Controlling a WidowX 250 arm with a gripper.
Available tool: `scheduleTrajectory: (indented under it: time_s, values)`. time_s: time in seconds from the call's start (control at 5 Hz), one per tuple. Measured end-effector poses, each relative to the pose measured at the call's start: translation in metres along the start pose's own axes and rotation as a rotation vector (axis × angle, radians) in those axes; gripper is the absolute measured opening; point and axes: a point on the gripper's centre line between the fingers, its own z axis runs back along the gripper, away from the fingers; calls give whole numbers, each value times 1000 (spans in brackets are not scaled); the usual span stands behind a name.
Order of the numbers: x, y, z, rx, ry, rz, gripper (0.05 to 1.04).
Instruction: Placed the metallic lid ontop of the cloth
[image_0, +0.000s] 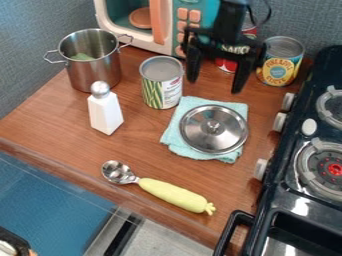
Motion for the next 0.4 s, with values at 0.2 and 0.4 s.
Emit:
scheduleTrajectory:
  time_s: [0.2, 0.4]
  values:
    - [6, 22, 17, -42, -81, -53, 1001]
    - [13, 46, 17, -58, -100, -57, 1001]
